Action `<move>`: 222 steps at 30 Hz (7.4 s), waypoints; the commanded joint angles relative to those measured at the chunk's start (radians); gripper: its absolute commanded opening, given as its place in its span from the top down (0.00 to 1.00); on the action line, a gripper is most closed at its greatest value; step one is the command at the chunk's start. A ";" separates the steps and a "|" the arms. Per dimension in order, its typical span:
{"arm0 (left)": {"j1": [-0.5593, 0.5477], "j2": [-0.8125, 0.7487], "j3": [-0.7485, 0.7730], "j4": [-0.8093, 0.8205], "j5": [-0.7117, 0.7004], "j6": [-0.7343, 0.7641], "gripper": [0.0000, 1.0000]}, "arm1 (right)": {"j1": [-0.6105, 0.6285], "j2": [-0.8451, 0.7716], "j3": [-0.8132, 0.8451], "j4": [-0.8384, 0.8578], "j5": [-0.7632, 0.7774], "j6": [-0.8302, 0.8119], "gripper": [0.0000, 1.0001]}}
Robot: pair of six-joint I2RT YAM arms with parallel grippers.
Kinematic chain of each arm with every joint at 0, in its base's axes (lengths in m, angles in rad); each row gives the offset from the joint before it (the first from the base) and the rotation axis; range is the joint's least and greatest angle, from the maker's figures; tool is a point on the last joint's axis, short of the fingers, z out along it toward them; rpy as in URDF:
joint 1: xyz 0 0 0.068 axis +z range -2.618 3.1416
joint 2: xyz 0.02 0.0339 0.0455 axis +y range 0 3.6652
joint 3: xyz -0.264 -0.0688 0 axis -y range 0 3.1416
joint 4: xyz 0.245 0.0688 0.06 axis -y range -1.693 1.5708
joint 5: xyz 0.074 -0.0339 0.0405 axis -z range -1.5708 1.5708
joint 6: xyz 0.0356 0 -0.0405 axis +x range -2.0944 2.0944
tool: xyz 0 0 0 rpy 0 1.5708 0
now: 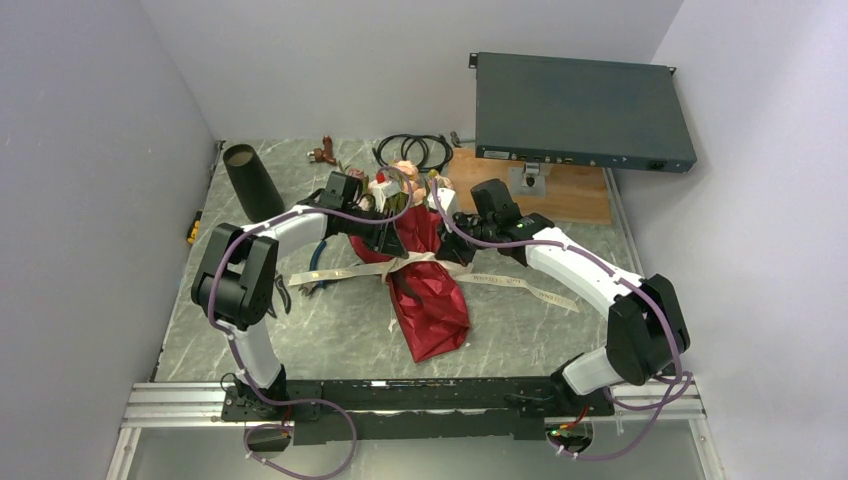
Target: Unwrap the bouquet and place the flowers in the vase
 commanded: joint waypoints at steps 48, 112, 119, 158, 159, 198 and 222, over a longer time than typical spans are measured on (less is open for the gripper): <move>0.258 -0.178 -0.107 -0.146 -0.104 0.164 1.00 | 0.195 0.341 0.309 -0.039 0.093 0.024 0.53; 0.253 -0.206 -0.058 -0.240 -0.124 0.292 0.72 | -0.768 -0.276 -0.109 -0.705 0.101 -0.546 0.30; 0.256 -0.244 -0.042 -0.230 -0.127 0.270 0.43 | -0.547 -0.261 -0.238 -0.499 0.227 -0.325 0.32; 0.516 -0.799 -0.135 -0.407 -0.139 0.068 0.03 | -0.172 -0.146 0.342 -0.316 -0.027 -0.025 1.00; 0.518 -0.799 -0.139 -0.423 -0.114 0.113 0.06 | -0.152 -0.117 0.382 -0.315 -0.033 -0.021 1.00; 0.482 -0.716 -0.168 -0.412 0.000 0.311 0.22 | -0.284 0.010 -0.061 -0.337 0.287 -0.148 1.00; 0.259 -0.655 -0.179 -0.211 -0.064 0.481 0.25 | -0.091 0.164 1.019 -0.245 -0.217 0.139 1.00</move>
